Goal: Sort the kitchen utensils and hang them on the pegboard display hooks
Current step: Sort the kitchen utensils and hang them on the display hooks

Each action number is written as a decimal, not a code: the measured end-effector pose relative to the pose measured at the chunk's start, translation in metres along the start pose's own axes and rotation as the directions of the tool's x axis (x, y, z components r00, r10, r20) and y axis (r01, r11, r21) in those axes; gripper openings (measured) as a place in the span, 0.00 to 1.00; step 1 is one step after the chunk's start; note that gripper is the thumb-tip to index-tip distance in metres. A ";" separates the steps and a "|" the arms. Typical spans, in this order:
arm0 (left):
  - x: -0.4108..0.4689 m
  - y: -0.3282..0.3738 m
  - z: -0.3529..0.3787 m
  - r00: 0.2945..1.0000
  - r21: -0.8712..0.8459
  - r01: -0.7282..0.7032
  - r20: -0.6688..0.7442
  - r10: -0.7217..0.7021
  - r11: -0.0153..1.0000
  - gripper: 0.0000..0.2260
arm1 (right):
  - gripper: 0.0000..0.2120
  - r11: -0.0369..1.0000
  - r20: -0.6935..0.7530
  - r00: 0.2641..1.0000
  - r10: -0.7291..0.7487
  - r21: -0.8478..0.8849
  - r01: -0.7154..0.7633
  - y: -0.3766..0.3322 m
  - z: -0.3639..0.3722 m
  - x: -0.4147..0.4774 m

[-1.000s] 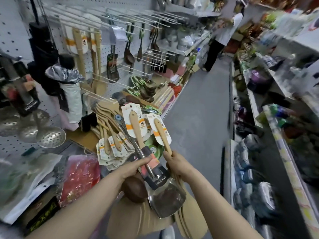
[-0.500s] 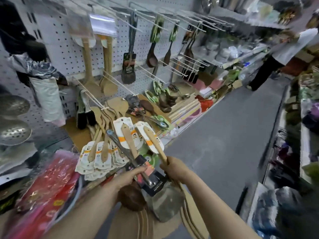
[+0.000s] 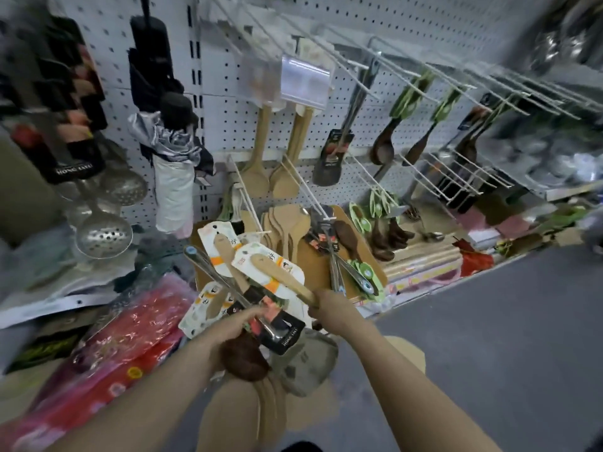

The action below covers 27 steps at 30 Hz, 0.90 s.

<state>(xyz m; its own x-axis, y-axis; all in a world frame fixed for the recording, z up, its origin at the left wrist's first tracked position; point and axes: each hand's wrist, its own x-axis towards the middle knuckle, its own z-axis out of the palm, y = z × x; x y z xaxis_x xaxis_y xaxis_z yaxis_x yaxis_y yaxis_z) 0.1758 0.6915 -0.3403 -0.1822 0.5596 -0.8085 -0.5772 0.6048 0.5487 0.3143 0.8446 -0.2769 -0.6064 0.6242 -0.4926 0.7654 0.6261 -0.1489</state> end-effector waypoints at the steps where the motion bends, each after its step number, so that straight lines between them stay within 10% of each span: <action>1: -0.001 0.003 -0.002 1.000 0.000 -0.019 -0.019 0.019 1.000 0.37 | 0.16 1.000 0.004 1.000 -0.023 -0.016 0.024 -0.002 -0.004 0.009; 13: 0.011 -0.004 0.020 0.943 -0.406 -0.137 -0.332 -0.006 0.904 0.21 | 0.11 0.794 0.156 0.861 -0.485 -0.334 0.508 -0.013 -0.031 0.125; 27: -0.016 -0.054 0.091 0.757 -0.748 -0.511 -0.625 -0.191 0.424 0.13 | 0.15 0.286 0.333 0.622 -0.708 -0.670 0.685 -0.039 -0.023 0.204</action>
<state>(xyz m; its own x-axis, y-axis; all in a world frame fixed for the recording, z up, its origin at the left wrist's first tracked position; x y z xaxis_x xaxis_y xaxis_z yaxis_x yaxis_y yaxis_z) 0.2821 0.7015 -0.3370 -0.5253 -0.0456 -0.8497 -0.7471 -0.4532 0.4862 0.1556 0.9585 -0.3518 -0.8476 -0.2110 -0.4868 -0.3408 0.9197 0.1948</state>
